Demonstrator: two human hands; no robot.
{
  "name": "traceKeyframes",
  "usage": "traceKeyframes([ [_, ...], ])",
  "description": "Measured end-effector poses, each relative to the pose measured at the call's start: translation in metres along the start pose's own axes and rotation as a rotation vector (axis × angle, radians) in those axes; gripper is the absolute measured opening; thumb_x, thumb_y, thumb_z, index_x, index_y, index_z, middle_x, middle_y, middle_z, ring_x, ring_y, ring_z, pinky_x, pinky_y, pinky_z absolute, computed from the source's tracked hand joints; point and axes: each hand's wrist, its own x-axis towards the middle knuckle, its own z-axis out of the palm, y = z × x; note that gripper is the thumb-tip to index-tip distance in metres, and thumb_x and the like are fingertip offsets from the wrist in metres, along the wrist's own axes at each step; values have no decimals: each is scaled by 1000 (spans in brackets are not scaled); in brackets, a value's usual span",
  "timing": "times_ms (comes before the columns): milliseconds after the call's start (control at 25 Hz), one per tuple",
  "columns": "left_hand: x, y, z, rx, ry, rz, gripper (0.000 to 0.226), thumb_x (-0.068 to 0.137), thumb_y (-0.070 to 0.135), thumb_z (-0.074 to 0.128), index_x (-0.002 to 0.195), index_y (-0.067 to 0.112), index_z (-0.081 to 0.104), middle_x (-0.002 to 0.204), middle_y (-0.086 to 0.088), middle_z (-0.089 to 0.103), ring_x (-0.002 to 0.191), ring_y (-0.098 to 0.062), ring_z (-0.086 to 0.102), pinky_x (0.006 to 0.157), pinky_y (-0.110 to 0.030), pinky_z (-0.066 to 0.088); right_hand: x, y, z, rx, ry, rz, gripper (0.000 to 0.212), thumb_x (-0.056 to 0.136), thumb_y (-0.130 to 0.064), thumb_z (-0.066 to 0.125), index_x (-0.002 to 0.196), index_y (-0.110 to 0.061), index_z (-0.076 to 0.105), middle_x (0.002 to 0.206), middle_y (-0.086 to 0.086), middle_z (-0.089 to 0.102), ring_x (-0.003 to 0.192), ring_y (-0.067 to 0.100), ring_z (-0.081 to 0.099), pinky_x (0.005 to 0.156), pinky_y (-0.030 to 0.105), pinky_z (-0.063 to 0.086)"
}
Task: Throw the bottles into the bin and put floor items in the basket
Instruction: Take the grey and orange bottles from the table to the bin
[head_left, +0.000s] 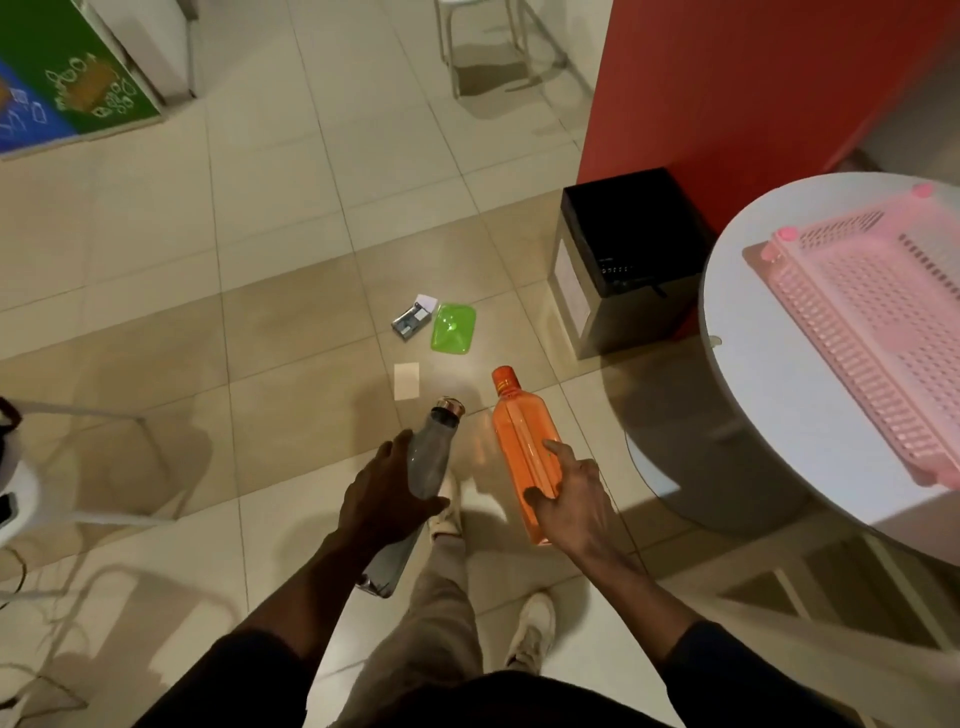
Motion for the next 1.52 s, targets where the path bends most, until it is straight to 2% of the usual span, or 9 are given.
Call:
traceKeyframes([
  [560, 304, 57, -119, 109, -124, 280, 123, 60, 58, 94, 158, 21, 31, 141, -6, 62, 116, -33, 69, 90, -45, 58, 201, -125, -76, 76, 227, 189, 78, 89, -49, 69, 155, -34, 29, 135, 13, 48, 113, 37, 60, 93, 49, 57],
  [680, 344, 87, -126, 126, -138, 339, 120, 60, 59, 93, 157, 20, 33, 141, -5, 61, 114, -33, 69, 83, -41, 57, 232, -129, -93, 108, 250, 217, 78, 91, -50, 68, 156, -32, 29, 136, 14, 47, 117, 36, 59, 96, 51, 57],
  [960, 439, 164, -117, 102, -221, 393, 120, 69, 54, 94, 161, 11, 29, 149, -11, 54, 126, -31, 60, 94, -42, 55, 340, -110, -147, 191, 269, 294, 77, 88, -49, 70, 154, -33, 32, 137, 12, 48, 118, 36, 60, 97, 49, 57],
  [1080, 481, 201, -116, 152, -206, 349, 122, 67, 58, 94, 161, 13, 30, 149, -8, 56, 127, -27, 61, 97, -40, 53, 383, -102, -176, 227, 281, 318, 70, 88, -45, 70, 150, -27, 42, 136, 11, 55, 108, 29, 64, 92, 42, 58],
  [1160, 505, 228, -115, 153, -197, 331, 124, 67, 62, 92, 162, 15, 29, 148, -7, 58, 125, -27, 63, 98, -41, 55, 405, -95, -192, 249, 275, 305, 71, 90, -54, 66, 148, -17, 47, 136, 14, 59, 106, 25, 64, 92, 36, 57],
  [1280, 549, 268, -111, 191, -204, 354, 125, 68, 66, 90, 164, 16, 27, 148, -8, 59, 121, -27, 66, 94, -40, 58, 441, -82, -220, 295, 253, 305, 90, 86, -74, 52, 150, -11, 44, 141, 11, 55, 123, 26, 56, 102, 36, 51],
  [1400, 578, 300, -107, 199, -237, 375, 125, 67, 65, 90, 164, 19, 27, 147, -7, 57, 121, -27, 64, 94, -41, 56, 471, -78, -244, 357, 332, 314, 61, 92, -40, 72, 140, -10, 52, 122, 10, 64, 108, 24, 63, 96, 43, 55],
  [1480, 602, 319, -104, 214, -259, 397, 124, 67, 64, 91, 164, 20, 27, 147, -6, 57, 121, -27, 63, 94, -41, 55, 494, -74, -257, 399, 392, 323, 50, 92, -34, 75, 131, -8, 58, 107, 7, 67, 91, 19, 65, 88, 39, 59],
  [1520, 615, 327, -102, 221, -271, 414, 122, 68, 63, 91, 163, 19, 29, 146, -6, 58, 120, -26, 63, 92, -38, 54, 502, -73, -262, 398, 405, 353, 53, 91, -34, 76, 133, -9, 56, 109, 6, 67, 91, 17, 62, 87, 33, 57],
])
